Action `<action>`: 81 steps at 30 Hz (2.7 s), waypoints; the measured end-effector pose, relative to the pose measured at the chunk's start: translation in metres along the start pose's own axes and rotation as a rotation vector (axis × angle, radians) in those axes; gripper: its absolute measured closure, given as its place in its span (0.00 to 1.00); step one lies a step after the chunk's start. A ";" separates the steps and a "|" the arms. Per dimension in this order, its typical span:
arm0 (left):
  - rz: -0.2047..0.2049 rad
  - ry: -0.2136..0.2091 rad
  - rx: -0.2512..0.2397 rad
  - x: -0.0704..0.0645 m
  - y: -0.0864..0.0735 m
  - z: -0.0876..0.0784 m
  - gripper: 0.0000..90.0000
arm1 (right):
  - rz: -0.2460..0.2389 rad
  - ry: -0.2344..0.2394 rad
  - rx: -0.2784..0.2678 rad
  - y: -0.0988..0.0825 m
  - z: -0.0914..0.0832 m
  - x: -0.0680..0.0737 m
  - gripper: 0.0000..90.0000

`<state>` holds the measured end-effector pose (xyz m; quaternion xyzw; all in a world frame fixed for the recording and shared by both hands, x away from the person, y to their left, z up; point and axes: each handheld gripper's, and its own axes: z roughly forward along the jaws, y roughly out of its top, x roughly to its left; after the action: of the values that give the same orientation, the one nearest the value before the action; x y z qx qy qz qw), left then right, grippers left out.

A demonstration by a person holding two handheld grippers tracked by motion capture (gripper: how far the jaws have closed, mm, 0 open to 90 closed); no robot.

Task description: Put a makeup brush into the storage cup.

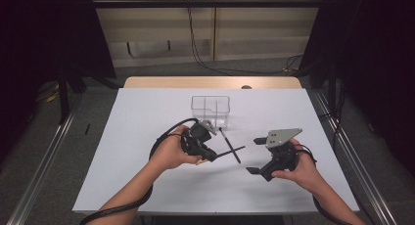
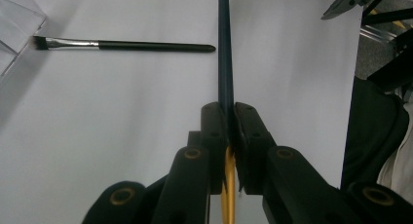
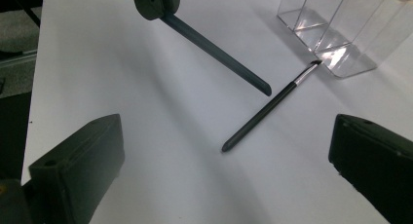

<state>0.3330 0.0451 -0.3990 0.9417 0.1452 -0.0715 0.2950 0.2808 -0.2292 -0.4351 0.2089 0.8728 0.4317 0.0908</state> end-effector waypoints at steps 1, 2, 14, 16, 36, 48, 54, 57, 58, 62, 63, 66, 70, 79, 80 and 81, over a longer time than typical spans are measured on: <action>0.006 -0.005 0.005 0.000 0.000 0.000 0.93 | 0.008 0.011 0.001 0.001 0.001 0.000 0.02; -0.001 -0.006 -0.002 -0.001 0.000 0.001 0.93 | 0.014 0.019 0.003 0.002 0.002 -0.001 0.03; 0.033 -0.037 0.015 -0.005 0.006 0.004 0.93 | -0.022 0.038 0.099 0.014 0.010 -0.003 0.20; 0.022 -0.039 0.009 -0.006 0.007 0.006 0.93 | -0.014 0.046 0.109 0.016 0.011 -0.004 0.25; 0.055 -0.076 0.017 -0.008 0.018 0.009 0.93 | -0.108 0.116 0.147 0.035 0.020 -0.004 0.52; 0.072 -0.086 0.031 -0.007 0.019 0.011 0.93 | -0.183 0.131 0.181 0.038 0.021 0.001 0.76; 0.055 -0.142 0.007 -0.002 0.017 0.009 0.93 | -0.201 0.149 0.200 0.035 0.023 0.003 0.88; 0.056 -0.150 -0.009 -0.001 0.017 0.006 0.93 | -0.242 0.163 0.229 0.033 0.026 0.008 0.93; 0.057 -0.156 -0.019 0.000 0.018 0.004 0.93 | -0.252 0.165 0.236 0.033 0.027 0.011 0.94; 0.055 -0.177 -0.032 0.000 0.017 0.003 0.93 | -0.251 0.178 0.220 0.030 0.027 0.013 0.95; 0.058 -0.176 -0.034 0.000 0.017 0.003 0.93 | -0.252 0.181 0.216 0.030 0.027 0.013 0.95; 0.060 -0.175 -0.050 0.001 0.016 0.003 0.92 | -0.244 0.176 0.218 0.029 0.027 0.013 0.95; 0.044 -0.177 -0.077 0.003 0.015 0.003 0.85 | -0.234 0.155 0.213 0.027 0.024 0.012 0.95; 0.068 -0.155 -0.175 0.006 0.010 -0.002 0.63 | -0.184 0.120 0.216 0.019 0.022 0.007 0.95; 0.066 -0.151 -0.188 0.007 0.009 -0.003 0.61 | -0.181 0.114 0.214 0.018 0.021 0.006 0.95; 0.064 -0.149 -0.202 0.008 0.008 -0.004 0.57 | -0.175 0.115 0.209 0.018 0.021 0.006 0.95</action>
<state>0.3430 0.0430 -0.3938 0.9033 0.0991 -0.1169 0.4006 0.2872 -0.2019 -0.4339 0.1150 0.9317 0.3402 0.0556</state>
